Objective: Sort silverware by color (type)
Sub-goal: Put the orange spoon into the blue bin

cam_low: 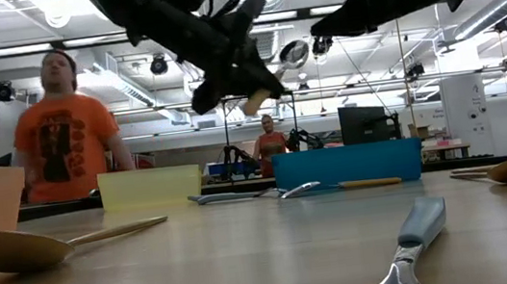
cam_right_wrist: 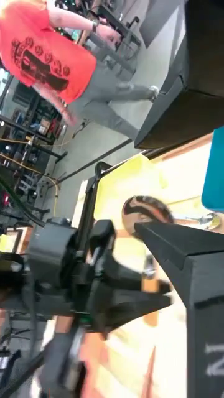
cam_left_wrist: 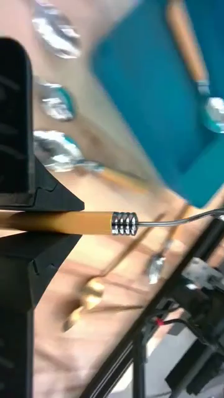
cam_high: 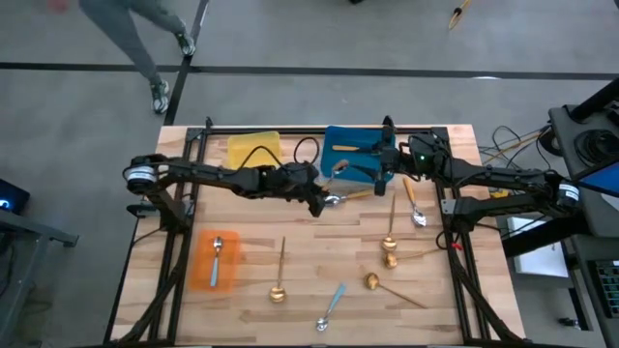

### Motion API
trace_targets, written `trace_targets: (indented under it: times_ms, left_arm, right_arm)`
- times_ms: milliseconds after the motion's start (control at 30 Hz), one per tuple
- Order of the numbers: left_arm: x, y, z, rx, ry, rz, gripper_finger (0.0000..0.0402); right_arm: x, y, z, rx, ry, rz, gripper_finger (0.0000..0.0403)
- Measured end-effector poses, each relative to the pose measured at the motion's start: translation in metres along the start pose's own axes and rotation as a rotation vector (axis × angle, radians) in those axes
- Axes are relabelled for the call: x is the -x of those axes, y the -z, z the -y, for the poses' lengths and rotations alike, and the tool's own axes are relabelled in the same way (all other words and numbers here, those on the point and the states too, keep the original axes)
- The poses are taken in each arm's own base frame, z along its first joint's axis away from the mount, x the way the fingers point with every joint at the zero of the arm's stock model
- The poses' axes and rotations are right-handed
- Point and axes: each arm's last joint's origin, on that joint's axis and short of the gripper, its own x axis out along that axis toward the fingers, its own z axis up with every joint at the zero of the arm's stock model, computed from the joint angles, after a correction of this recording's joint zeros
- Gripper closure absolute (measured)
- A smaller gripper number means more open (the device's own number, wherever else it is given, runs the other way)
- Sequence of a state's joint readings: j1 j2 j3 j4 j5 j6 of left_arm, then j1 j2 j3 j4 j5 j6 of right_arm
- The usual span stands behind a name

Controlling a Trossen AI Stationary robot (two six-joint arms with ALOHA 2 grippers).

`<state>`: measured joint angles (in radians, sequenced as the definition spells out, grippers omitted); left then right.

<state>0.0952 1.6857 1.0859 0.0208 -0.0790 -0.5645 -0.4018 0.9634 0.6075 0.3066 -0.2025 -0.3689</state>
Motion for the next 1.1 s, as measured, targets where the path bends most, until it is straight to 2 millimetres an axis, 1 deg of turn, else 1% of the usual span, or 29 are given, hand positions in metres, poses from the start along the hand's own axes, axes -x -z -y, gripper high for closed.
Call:
trace_targets:
  times_ms: [133,233,333,433,533,633,700,800,967,1100]
  left_arm:
    - [0.015,-0.001,0.001,0.062,0.027,-0.077,0.0385]
    - [0.025,-0.002,0.002,0.075,0.046,-0.121,0.0385]
    - [0.035,-0.003,0.004,0.084,0.078,-0.159,0.0385]
    - [0.04,-0.002,0.005,0.098,0.108,-0.2,0.0385]
    - [0.041,-0.001,0.005,0.105,0.143,-0.245,0.0385]
    - [0.042,0.001,0.005,0.106,0.161,-0.271,0.0385]
    - [0.042,0.001,0.006,0.098,0.172,-0.282,0.0385]
    - [0.042,0.001,0.006,0.082,0.179,-0.282,0.0385]
    - [0.042,0.003,0.006,0.061,0.197,-0.302,0.0385]
    - [0.043,0.003,0.006,0.059,0.214,-0.315,0.0385]
  right_arm:
    - [-0.001,-0.002,-0.005,0.032,-0.024,0.007,0.0209]
    - [-0.002,-0.005,-0.013,0.074,-0.062,0.021,0.021]
    - [-0.004,-0.015,-0.03,0.133,-0.133,0.062,0.0215]
    - [-0.006,-0.028,-0.051,0.206,-0.203,0.111,0.0222]
    - [-0.009,-0.041,-0.072,0.317,-0.173,0.1,0.0228]
    - [-0.015,-0.053,-0.088,0.405,-0.112,0.074,0.0234]
    - [-0.021,-0.06,-0.098,0.453,-0.117,0.048,0.0238]
    - [-0.036,-0.066,-0.108,0.479,-0.168,-0.013,0.0242]
    - [-0.068,-0.065,-0.12,0.502,-0.258,-0.192,0.0241]
    - [-0.092,-0.065,-0.126,0.578,-0.251,-0.356,0.0242]
